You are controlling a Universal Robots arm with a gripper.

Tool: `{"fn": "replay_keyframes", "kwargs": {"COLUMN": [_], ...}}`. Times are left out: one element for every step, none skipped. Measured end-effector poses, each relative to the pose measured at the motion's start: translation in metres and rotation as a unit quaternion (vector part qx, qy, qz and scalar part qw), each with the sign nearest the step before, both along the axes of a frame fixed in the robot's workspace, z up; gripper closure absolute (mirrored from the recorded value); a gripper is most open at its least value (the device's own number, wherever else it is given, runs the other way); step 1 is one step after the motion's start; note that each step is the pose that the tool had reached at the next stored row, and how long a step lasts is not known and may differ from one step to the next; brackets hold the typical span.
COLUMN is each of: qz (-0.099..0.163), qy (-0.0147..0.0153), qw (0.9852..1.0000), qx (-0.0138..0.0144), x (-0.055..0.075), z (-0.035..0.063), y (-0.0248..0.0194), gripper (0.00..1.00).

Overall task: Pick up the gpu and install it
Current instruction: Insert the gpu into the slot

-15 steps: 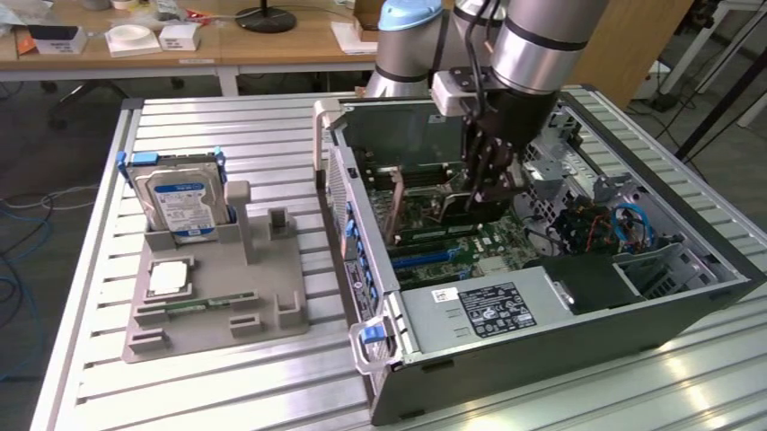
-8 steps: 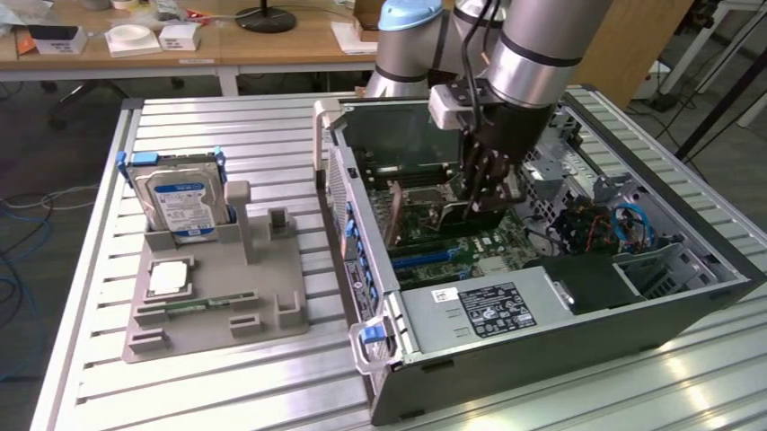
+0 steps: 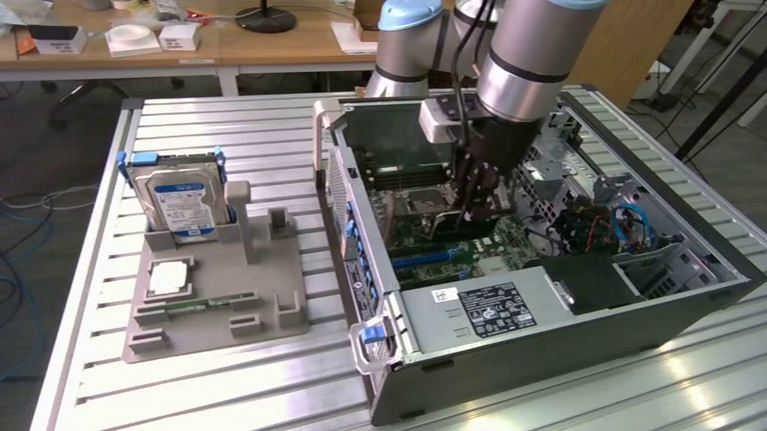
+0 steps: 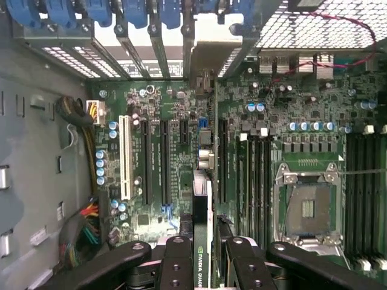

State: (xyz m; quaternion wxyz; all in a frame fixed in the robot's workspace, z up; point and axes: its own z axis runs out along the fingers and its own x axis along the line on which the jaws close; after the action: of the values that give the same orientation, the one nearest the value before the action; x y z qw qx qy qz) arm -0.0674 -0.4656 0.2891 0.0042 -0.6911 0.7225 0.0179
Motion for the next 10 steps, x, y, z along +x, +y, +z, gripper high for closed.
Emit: {"fn": "replay_keyframes", "kwargs": {"qz": [0.000, 0.000, 0.001, 0.001, 0.001, 0.001, 0.002, 0.002, 0.002, 0.002], "qy": [0.0000, 0.0000, 0.0000, 0.0000, 0.0000, 0.0000, 0.0000, 0.0001, 0.0000, 0.0000], "qw": [1.0000, 1.0000, 1.0000, 1.0000, 1.0000, 1.0000, 1.0000, 1.0000, 1.0000, 1.0000], "qx": [0.0000, 0.0001, 0.0000, 0.0000, 0.0000, -0.0001, -0.0002, -0.0003, -0.0003, -0.0003], "x": [-0.002, -0.003, -0.005, -0.007, -0.008, -0.009, -0.010, -0.010, -0.011, -0.012], "z": [-0.0013, -0.0023, -0.0033, -0.0043, -0.0052, -0.0059, -0.0063, -0.0067, -0.0072, -0.0078], "y": [0.0000, 0.0000, 0.0000, 0.0000, 0.0000, 0.0000, 0.0000, 0.0000, 0.0000, 0.0000], "gripper": [0.74, 0.74, 0.74, 0.74, 0.74, 0.74, 0.74, 0.74, 0.74, 0.74]}}
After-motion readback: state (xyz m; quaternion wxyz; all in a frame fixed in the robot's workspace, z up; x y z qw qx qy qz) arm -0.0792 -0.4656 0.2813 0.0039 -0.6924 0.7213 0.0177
